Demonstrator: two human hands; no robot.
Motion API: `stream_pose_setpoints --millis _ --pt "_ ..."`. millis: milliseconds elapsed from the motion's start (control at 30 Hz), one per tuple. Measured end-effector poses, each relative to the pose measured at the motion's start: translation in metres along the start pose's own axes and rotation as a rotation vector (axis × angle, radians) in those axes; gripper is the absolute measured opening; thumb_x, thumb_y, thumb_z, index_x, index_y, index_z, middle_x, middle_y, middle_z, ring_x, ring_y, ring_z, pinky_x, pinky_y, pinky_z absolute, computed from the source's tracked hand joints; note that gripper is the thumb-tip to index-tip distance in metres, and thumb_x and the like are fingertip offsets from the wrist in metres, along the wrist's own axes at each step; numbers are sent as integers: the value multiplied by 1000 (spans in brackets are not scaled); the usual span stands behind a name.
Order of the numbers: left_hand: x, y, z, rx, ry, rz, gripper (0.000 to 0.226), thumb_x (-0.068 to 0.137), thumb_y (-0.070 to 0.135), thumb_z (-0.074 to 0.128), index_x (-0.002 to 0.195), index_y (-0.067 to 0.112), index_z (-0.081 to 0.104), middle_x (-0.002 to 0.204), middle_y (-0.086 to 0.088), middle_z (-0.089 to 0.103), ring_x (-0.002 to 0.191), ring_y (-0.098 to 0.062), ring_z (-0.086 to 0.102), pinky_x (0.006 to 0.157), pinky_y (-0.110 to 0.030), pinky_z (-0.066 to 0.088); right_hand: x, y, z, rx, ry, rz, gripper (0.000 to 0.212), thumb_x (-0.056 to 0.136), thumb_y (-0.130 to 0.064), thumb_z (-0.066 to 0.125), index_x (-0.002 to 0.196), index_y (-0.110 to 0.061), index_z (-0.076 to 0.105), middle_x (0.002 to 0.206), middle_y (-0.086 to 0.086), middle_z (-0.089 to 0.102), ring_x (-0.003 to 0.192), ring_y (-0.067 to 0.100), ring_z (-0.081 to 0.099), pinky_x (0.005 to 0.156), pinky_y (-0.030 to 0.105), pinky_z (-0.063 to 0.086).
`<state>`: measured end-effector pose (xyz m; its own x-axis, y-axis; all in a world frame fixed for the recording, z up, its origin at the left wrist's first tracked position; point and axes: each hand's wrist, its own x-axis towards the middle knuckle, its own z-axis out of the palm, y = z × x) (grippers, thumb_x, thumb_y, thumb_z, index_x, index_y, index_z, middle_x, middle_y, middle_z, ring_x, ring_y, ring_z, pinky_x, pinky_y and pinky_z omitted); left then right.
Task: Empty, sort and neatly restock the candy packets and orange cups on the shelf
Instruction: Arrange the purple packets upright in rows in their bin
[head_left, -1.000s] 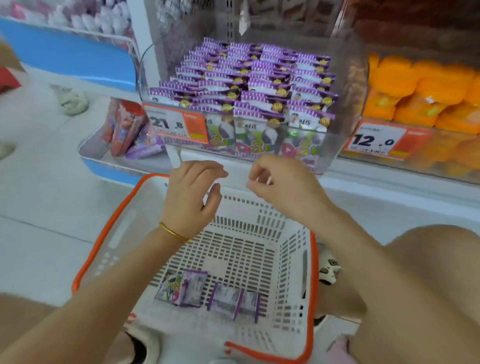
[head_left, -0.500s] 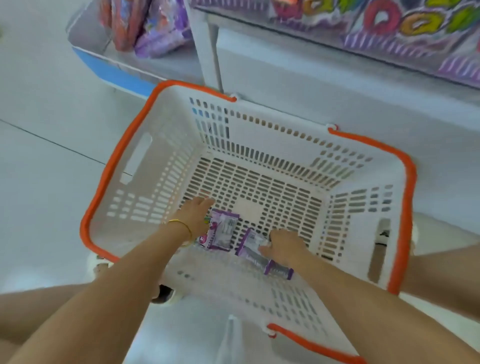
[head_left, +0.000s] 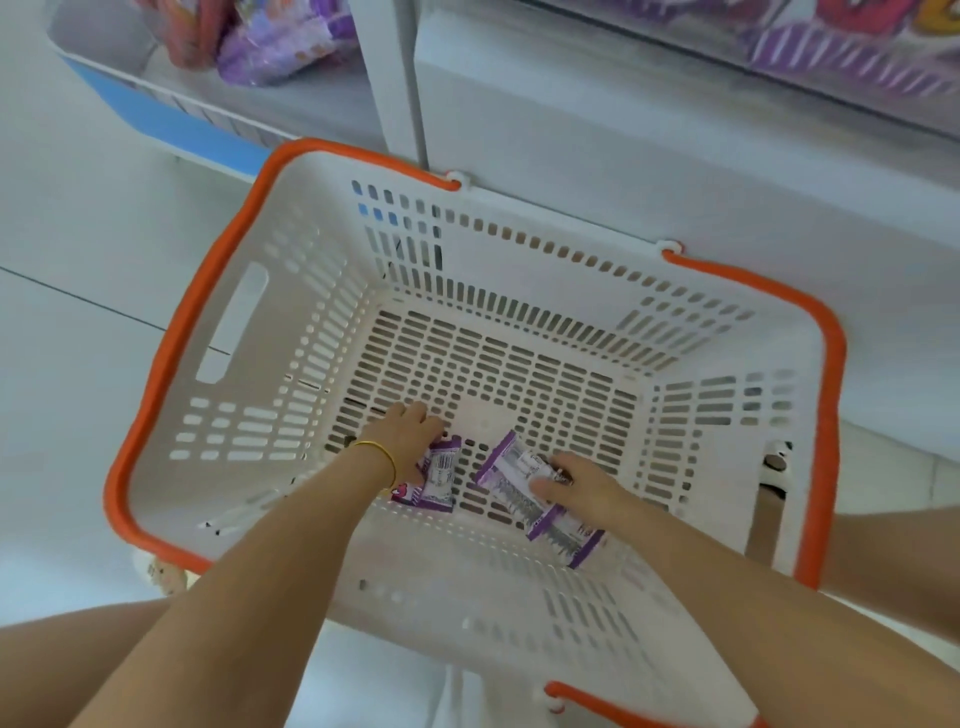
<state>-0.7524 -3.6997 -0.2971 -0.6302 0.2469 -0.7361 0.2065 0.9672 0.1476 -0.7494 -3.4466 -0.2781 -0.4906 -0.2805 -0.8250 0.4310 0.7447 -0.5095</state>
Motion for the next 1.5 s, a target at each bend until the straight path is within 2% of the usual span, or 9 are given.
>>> stream_pose_setpoints --millis 167,433,600,700,800,1000,1233,1400,1500 --pt "-21 8 -28 -334 30 -10 32 85 19 65 108 19 42 102 -5 58 84 -21 54 69 -29 44 -20 -16 -20 482 -20 28 26 94 -29 57 114 -13 55 106 6 65 87 21 64 76 30 55" --pt "-101 53 -157 -852 334 85 41 83 24 70 114 17 45 109 -7 52 89 -17 49 78 -28 44 -105 -83 -65 1002 -167 -230 46 86 -38 53 128 -19 55 126 11 63 115 28 61 89 44 53" --pt "-164 84 -196 -981 497 153 37 79 35 72 106 26 49 97 -4 50 80 -18 48 74 -28 42 -173 -112 -87 1150 -183 -519 31 84 -32 51 104 -19 71 108 9 71 93 22 70 74 38 59" --pt "-187 96 -199 -1198 528 145 30 75 36 74 97 36 55 99 -2 62 84 -20 60 77 -33 50 -197 -118 -96 1068 -115 -605 37 89 -27 52 120 -9 61 110 12 69 100 28 67 80 40 58" --pt "-193 103 -188 -1376 538 80 3 89 11 61 89 14 62 67 -6 69 56 -24 58 45 -25 47 -214 -116 -100 903 83 -675 22 95 -20 50 112 -10 58 96 8 72 80 20 70 65 32 59" --pt "-176 103 -186 -1533 730 -226 26 92 22 58 68 14 52 69 -12 54 61 -24 48 56 -29 42 -235 -110 -111 516 336 -775 35 74 -41 62 101 -19 63 104 15 70 90 32 67 82 55 53" --pt "-182 123 -200 -2078 590 -134 7 92 -6 48 86 -4 50 75 -20 60 57 -24 62 42 -30 55 -224 -103 -97 198 413 -948 20 85 -45 61 103 -37 64 99 -23 67 91 -1 62 78 15 45" --pt "-182 125 -207 -2101 397 -15 46 85 -18 43 120 12 50 61 -12 63 43 -19 57 42 -31 54 -214 -99 -98 56 399 -1020 38 86 -62 51 113 -38 62 136 -22 50 124 5 50 99 22 39" --pt "-182 120 -211 -2162 373 46 47 81 -13 39 118 9 58 84 -15 63 68 -25 56 53 -28 54 -212 -99 -100 65 356 -1021 37 85 -61 52 108 -35 63 139 -22 48 127 6 48 101 25 40"
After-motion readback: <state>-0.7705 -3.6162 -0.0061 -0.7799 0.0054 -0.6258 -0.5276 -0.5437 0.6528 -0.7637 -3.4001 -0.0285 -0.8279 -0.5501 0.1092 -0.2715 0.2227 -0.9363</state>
